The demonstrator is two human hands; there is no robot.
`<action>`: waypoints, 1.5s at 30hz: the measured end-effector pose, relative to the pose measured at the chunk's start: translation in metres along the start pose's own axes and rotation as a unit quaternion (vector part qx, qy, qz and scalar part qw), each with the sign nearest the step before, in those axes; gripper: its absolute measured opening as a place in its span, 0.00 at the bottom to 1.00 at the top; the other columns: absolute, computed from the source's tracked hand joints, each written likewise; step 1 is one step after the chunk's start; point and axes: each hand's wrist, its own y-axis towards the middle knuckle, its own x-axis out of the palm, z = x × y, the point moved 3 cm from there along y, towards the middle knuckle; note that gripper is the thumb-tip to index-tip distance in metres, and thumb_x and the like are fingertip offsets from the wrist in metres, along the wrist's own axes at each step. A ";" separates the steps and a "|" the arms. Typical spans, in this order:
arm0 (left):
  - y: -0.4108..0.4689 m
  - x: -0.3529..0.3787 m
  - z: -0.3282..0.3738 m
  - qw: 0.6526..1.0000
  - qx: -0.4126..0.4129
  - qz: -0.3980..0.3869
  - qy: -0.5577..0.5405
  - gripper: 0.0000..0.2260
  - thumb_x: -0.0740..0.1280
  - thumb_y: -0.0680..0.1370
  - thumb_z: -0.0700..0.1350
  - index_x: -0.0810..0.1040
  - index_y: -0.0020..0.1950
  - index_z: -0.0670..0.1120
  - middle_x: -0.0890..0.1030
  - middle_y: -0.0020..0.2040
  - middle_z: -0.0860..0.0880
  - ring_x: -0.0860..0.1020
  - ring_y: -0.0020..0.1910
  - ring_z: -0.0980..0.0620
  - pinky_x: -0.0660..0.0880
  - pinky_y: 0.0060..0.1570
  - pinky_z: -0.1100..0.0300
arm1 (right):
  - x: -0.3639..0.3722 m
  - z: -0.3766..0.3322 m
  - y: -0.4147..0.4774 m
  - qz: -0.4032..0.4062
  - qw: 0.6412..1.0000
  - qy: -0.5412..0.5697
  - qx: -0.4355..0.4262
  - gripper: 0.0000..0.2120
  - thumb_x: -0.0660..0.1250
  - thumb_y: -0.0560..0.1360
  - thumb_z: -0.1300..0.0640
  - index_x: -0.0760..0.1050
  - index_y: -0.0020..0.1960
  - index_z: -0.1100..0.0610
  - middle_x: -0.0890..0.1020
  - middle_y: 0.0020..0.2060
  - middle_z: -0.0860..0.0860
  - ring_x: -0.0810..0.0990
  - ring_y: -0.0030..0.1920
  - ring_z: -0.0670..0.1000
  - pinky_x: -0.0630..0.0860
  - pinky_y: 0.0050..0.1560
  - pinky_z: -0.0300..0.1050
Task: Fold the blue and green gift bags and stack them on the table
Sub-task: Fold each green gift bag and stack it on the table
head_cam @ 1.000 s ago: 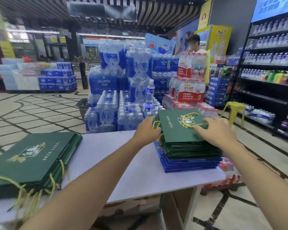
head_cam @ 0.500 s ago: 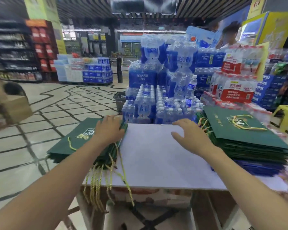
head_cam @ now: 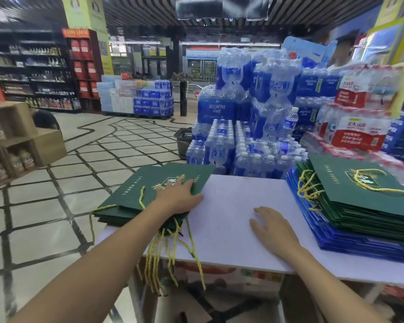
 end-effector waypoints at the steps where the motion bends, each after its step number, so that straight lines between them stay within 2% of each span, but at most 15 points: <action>1: -0.001 -0.001 0.015 1.000 0.022 0.003 -0.004 0.37 0.52 0.75 0.70 0.54 0.83 0.58 0.53 0.85 0.49 0.54 0.82 0.38 0.53 0.76 0.31 | 0.000 0.002 0.000 0.012 1.000 0.020 -0.001 0.25 0.59 0.83 0.43 0.67 0.77 0.51 0.70 0.76 0.47 0.66 0.76 0.50 0.62 0.75 0.48; 6: -0.016 0.007 0.098 0.990 0.136 0.026 -0.012 0.37 0.53 0.71 0.69 0.58 0.81 0.61 0.58 0.84 0.53 0.62 0.79 0.40 0.62 0.74 0.36 | -0.014 -0.001 -0.006 0.132 0.982 0.133 -0.036 0.19 0.60 0.84 0.52 0.70 0.75 0.53 0.74 0.70 0.48 0.70 0.71 0.50 0.65 0.71 0.46; 9: -0.030 0.026 0.138 0.978 0.205 0.020 -0.019 0.36 0.53 0.73 0.68 0.59 0.81 0.59 0.63 0.82 0.52 0.67 0.77 0.45 0.65 0.73 0.38 | -0.018 0.005 -0.008 0.166 0.975 0.147 -0.023 0.19 0.54 0.83 0.50 0.77 0.67 0.55 0.78 0.63 0.50 0.74 0.64 0.53 0.69 0.67 0.49; 12: -0.028 0.045 0.150 0.976 0.218 -0.008 -0.027 0.32 0.52 0.80 0.66 0.63 0.80 0.54 0.65 0.80 0.50 0.67 0.76 0.45 0.64 0.73 0.39 | -0.019 0.016 -0.015 0.165 0.978 0.124 0.029 0.13 0.61 0.79 0.57 0.82 0.57 0.56 0.78 0.56 0.51 0.75 0.58 0.55 0.71 0.61 0.50; 15: -0.009 0.055 0.131 0.983 0.178 -0.017 0.034 0.25 0.54 0.84 0.56 0.63 0.80 0.50 0.65 0.80 0.46 0.63 0.78 0.40 0.61 0.75 0.38 | -0.027 0.024 -0.031 0.178 0.974 0.117 0.081 0.13 0.64 0.76 0.64 0.80 0.58 0.55 0.75 0.56 0.50 0.73 0.60 0.53 0.70 0.60 0.48; 18: 0.005 0.067 0.107 0.988 0.132 -0.025 0.076 0.24 0.52 0.84 0.52 0.62 0.79 0.46 0.63 0.81 0.43 0.57 0.80 0.36 0.56 0.78 0.40 | -0.027 0.004 -0.042 0.125 0.985 0.116 -0.007 0.15 0.62 0.78 0.63 0.80 0.62 0.54 0.76 0.56 0.48 0.75 0.59 0.51 0.72 0.61 0.48; 21: 0.009 0.074 0.102 0.985 0.147 0.009 0.092 0.20 0.52 0.85 0.51 0.67 0.74 0.45 0.71 0.74 0.43 0.67 0.74 0.40 0.65 0.71 0.45 | -0.014 -0.033 -0.053 -0.010 0.992 0.014 -0.124 0.20 0.54 0.81 0.47 0.80 0.64 0.48 0.79 0.62 0.46 0.75 0.61 0.50 0.72 0.64 0.51; 24: 0.008 0.071 0.101 0.984 0.158 0.017 0.078 0.16 0.52 0.84 0.47 0.71 0.69 0.45 0.76 0.68 0.44 0.73 0.67 0.42 0.69 0.64 0.47 | -0.021 -0.044 -0.052 -0.038 0.981 -0.148 -0.117 0.28 0.44 0.81 0.38 0.80 0.58 0.46 0.81 0.58 0.43 0.76 0.58 0.52 0.74 0.56 0.52; 27: 0.004 0.065 0.101 0.982 0.170 -0.007 0.087 0.15 0.54 0.83 0.45 0.74 0.65 0.46 0.78 0.66 0.44 0.76 0.65 0.42 0.69 0.65 0.46 | -0.036 -0.030 -0.034 -0.062 0.975 -0.208 -0.052 0.25 0.47 0.83 0.40 0.78 0.48 0.51 0.83 0.51 0.51 0.76 0.53 0.56 0.70 0.50 0.52; 29: 0.001 0.064 0.104 0.975 0.193 -0.022 0.106 0.16 0.54 0.82 0.45 0.76 0.65 0.48 0.79 0.66 0.44 0.74 0.67 0.43 0.63 0.71 0.44 | -0.043 -0.017 -0.017 -0.099 0.969 -0.225 0.002 0.22 0.50 0.83 0.43 0.78 0.53 0.54 0.82 0.54 0.56 0.73 0.58 0.58 0.68 0.50 0.52; 32: -0.009 0.058 0.115 0.963 0.239 -0.042 0.114 0.19 0.54 0.82 0.45 0.77 0.69 0.52 0.79 0.68 0.45 0.73 0.70 0.44 0.56 0.77 0.39 | -0.045 -0.004 0.007 -0.125 0.960 -0.245 0.053 0.22 0.54 0.83 0.46 0.76 0.66 0.58 0.77 0.63 0.58 0.71 0.65 0.60 0.71 0.61 0.55; 35: -0.016 0.050 0.119 0.957 0.278 -0.072 0.031 0.20 0.57 0.82 0.41 0.78 0.71 0.54 0.79 0.70 0.51 0.75 0.69 0.46 0.68 0.72 0.46 | -0.042 0.000 0.023 -0.141 0.954 -0.249 0.086 0.22 0.55 0.84 0.48 0.72 0.72 0.58 0.72 0.67 0.58 0.71 0.67 0.63 0.71 0.65 0.58; 40: -0.002 0.046 0.084 0.967 0.241 -0.047 0.072 0.20 0.55 0.85 0.43 0.73 0.74 0.56 0.76 0.72 0.50 0.75 0.67 0.44 0.75 0.64 0.47 | -0.037 0.004 0.036 -0.151 0.965 -0.211 0.045 0.18 0.52 0.83 0.54 0.72 0.68 0.56 0.76 0.66 0.58 0.70 0.66 0.59 0.72 0.65 0.59; 43: 0.002 0.056 0.069 0.962 0.251 -0.075 0.081 0.20 0.55 0.86 0.50 0.68 0.79 0.55 0.69 0.78 0.52 0.68 0.75 0.47 0.68 0.72 0.46 | -0.041 0.006 0.035 -0.162 0.972 -0.171 0.009 0.22 0.53 0.82 0.58 0.67 0.76 0.53 0.71 0.74 0.54 0.67 0.73 0.58 0.68 0.71 0.58; 45: 0.002 0.060 0.065 0.957 0.256 -0.080 0.108 0.23 0.53 0.86 0.54 0.61 0.82 0.58 0.61 0.82 0.55 0.61 0.79 0.47 0.62 0.77 0.45 | -0.048 -0.004 0.028 -0.161 0.982 -0.096 -0.037 0.27 0.55 0.80 0.65 0.67 0.77 0.51 0.69 0.76 0.50 0.68 0.74 0.53 0.66 0.74 0.50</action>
